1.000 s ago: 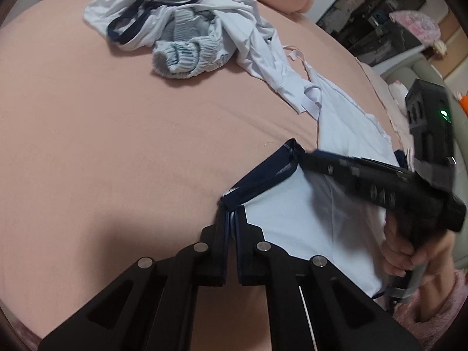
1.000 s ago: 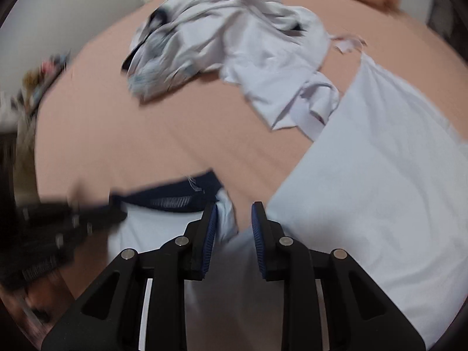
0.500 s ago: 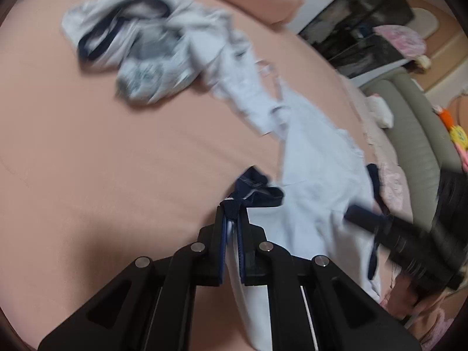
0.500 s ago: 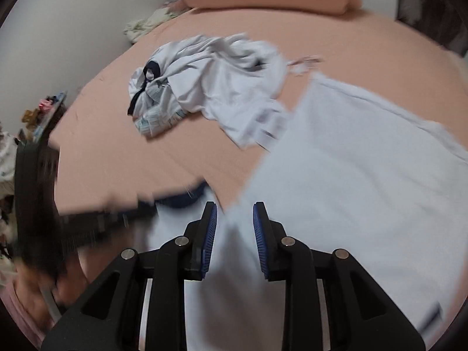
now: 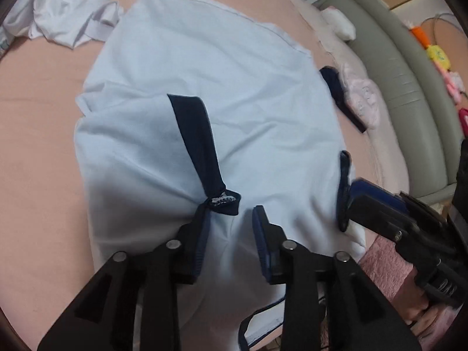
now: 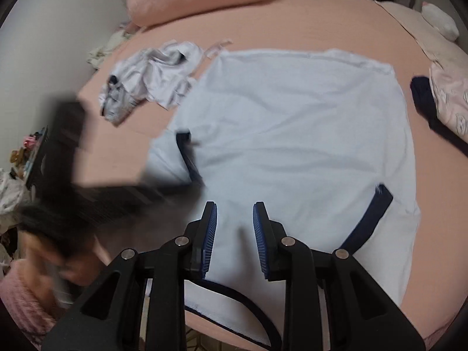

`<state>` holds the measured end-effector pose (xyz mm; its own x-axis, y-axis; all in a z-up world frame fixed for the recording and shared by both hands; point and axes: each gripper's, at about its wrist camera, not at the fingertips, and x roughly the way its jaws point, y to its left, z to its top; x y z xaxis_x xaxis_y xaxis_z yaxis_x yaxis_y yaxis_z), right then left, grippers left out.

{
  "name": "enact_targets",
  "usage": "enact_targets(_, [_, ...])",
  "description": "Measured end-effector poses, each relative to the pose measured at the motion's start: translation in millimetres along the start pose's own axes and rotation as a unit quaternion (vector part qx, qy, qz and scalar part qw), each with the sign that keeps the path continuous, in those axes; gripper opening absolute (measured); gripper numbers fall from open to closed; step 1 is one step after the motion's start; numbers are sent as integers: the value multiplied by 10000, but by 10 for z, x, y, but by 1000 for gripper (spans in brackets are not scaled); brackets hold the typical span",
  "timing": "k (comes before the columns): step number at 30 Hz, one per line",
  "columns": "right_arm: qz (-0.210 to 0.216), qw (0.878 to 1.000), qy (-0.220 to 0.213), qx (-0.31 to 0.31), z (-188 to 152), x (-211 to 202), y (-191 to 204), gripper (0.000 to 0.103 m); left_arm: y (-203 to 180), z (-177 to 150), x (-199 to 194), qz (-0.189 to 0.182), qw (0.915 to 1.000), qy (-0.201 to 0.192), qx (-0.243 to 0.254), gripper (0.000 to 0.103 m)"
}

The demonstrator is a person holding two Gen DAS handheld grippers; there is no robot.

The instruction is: Fold clothes

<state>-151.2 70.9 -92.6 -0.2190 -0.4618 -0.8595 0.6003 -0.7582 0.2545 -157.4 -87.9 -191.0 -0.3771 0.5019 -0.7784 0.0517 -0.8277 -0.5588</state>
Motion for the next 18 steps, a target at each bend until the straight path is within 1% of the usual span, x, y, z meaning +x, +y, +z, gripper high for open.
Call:
enact_targets(1, [59,10000,-5,-35,8,-10,18,26,-6,-36,-111,-98,9999,-127,7,48])
enact_targets(3, [173,9998,11,-137,37,20,73,26,6,-129,-451,-350,9980,-527,-23,49])
enact_targets(4, [288,9993,42,-215,38,25,115,26,26,-188,-627,-302,9964,-785,-49,49])
enact_targets(5, [378,9989,67,-260,76,85,201,26,60,-258,-808,-83,9939,-1100,-85,49])
enact_targets(6, [469,9983,79,-335,103,143,282,26,101,-315,-939,208,9909,-1322,-137,48])
enact_targets(7, [563,9975,88,-418,127,197,359,26,165,-351,-968,479,9893,-1364,-204,46])
enact_targets(9, [792,9948,263,-590,111,411,521,26,324,-405,-921,844,9877,-1271,-339,20])
enact_targets(11, [508,9939,525,-831,88,666,626,25,415,-464,-736,1069,9893,-944,-303,16])
enact_targets(12, [147,9928,680,-977,53,825,658,25,437,-498,-621,1173,9901,-736,-233,14])
enact_targets(13, [52,9925,692,-1009,28,889,643,22,424,-542,-533,1320,9895,-573,-96,13])
enact_targets(15, [58,9936,640,-924,5,919,565,19,346,-631,-452,1628,9856,-380,237,12])
enact_targets(16, [103,9948,606,-813,10,896,505,15,305,-654,-480,1702,9843,-333,321,12])
enact_targets(17, [85,9959,554,-712,25,857,452,12,305,-669,-540,1678,9848,-360,261,12])
enact_targets(18, [52,9969,499,-613,43,814,402,12,331,-679,-623,1577,9863,-463,106,12])
